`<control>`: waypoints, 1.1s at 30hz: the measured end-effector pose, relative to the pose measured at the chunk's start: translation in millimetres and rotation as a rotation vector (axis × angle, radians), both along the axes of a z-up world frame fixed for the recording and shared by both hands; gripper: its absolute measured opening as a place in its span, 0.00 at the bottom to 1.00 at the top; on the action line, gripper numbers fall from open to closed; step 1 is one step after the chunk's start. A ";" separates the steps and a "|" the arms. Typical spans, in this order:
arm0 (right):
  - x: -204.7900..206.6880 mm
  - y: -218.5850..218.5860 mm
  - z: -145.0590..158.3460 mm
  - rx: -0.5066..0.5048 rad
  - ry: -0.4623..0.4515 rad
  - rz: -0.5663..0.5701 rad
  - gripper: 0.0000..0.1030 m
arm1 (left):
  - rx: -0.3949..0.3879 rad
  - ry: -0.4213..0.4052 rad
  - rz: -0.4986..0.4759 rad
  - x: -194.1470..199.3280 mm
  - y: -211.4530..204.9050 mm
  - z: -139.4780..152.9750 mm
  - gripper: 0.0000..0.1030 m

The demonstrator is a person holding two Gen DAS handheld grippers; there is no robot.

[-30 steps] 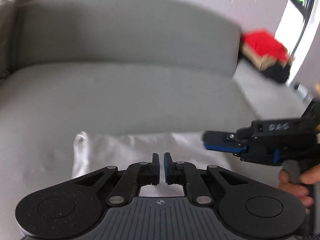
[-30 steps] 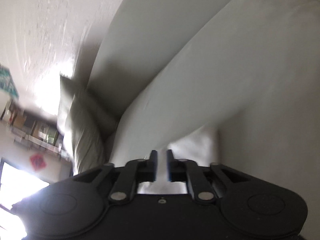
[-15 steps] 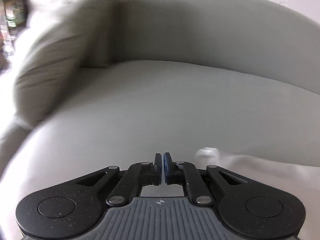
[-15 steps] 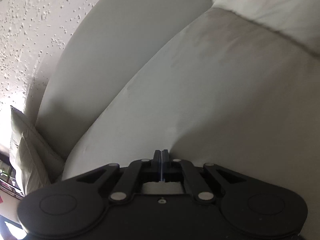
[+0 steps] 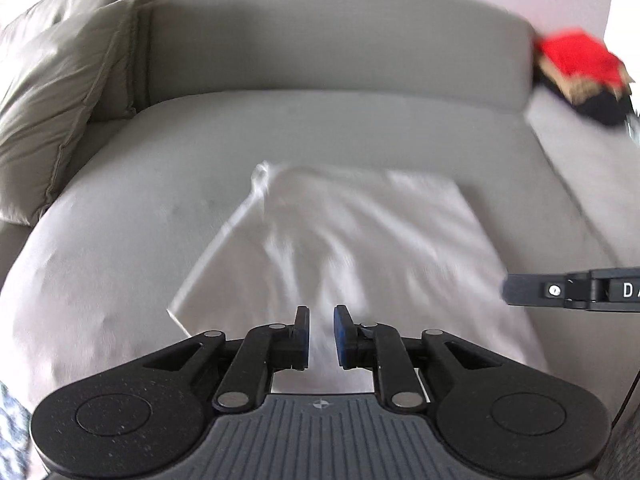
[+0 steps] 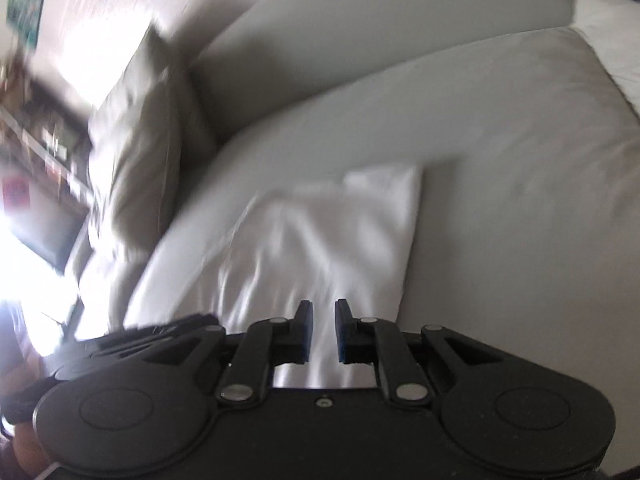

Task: Fold clothes

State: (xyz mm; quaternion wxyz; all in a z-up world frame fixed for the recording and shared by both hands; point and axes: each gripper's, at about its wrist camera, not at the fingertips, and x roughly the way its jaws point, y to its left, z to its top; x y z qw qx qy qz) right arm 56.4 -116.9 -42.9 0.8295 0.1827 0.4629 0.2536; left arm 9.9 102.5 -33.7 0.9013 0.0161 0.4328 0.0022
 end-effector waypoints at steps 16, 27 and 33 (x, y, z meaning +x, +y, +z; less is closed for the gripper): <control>-82.6 -42.4 18.3 -0.078 0.073 0.044 0.52 | 0.052 0.048 -0.018 -75.9 13.8 30.6 0.30; -44.5 -81.2 -32.7 0.248 0.209 -0.195 0.62 | -0.287 -0.056 0.149 -22.0 104.3 33.5 0.37; -25.0 -86.4 -41.5 0.316 0.246 -0.211 0.58 | -0.370 -0.034 0.164 5.0 127.8 18.1 0.40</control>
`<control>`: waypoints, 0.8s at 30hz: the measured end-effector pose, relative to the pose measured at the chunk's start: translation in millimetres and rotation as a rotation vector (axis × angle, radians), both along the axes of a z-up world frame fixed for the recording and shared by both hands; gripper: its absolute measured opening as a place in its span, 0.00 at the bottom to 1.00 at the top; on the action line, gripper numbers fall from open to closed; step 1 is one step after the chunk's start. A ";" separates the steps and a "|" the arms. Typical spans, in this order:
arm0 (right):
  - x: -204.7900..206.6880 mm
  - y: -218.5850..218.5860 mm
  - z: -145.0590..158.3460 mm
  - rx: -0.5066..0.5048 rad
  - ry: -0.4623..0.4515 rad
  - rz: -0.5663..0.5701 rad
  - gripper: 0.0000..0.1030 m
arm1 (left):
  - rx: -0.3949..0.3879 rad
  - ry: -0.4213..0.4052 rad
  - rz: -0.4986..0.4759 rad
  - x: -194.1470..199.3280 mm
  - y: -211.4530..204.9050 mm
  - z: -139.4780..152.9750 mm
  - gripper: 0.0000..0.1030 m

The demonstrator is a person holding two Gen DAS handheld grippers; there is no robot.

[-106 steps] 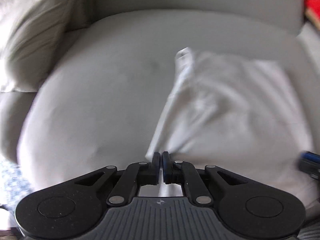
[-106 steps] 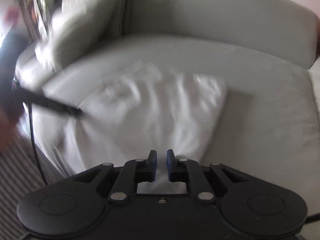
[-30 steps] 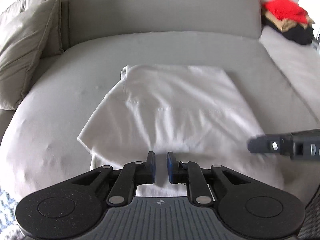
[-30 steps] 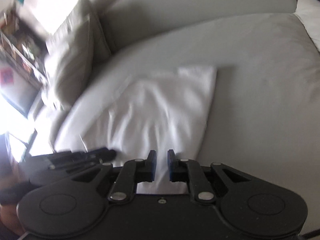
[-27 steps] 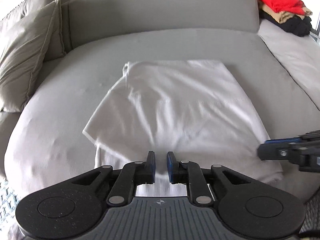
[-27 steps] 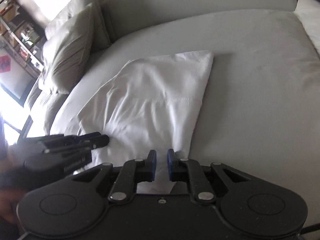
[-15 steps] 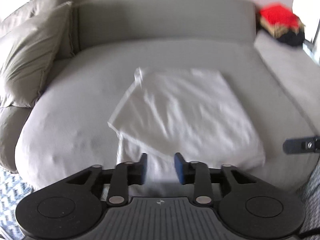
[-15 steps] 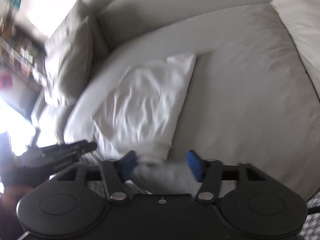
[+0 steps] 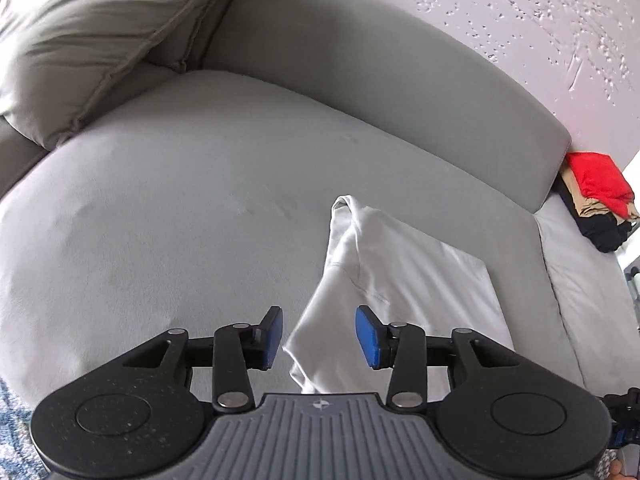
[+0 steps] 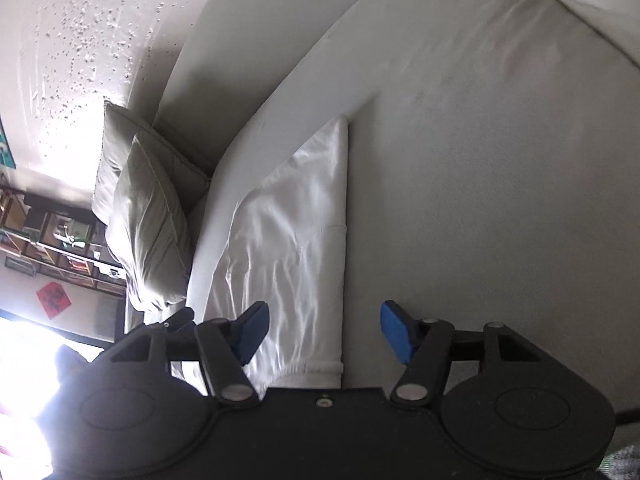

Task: Fold clothes
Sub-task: 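Grasp the shirt edge with the left gripper while the right gripper grasps it too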

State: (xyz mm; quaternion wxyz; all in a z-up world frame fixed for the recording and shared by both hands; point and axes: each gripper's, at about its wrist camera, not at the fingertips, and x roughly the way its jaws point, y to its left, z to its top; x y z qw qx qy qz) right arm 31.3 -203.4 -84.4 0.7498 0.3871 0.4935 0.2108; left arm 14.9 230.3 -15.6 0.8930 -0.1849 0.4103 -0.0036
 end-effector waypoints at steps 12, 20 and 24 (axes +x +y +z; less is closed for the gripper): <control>40.8 10.0 -21.6 0.063 0.067 -0.002 0.45 | -0.310 0.100 -0.089 45.6 30.5 -50.2 0.42; 67.9 16.5 -29.8 0.059 0.102 -0.001 0.43 | -0.446 0.190 -0.229 85.3 14.7 -70.2 0.44; 88.5 21.8 -36.3 0.057 0.111 -0.014 0.39 | -0.474 0.209 -0.262 105.0 1.0 -78.0 0.41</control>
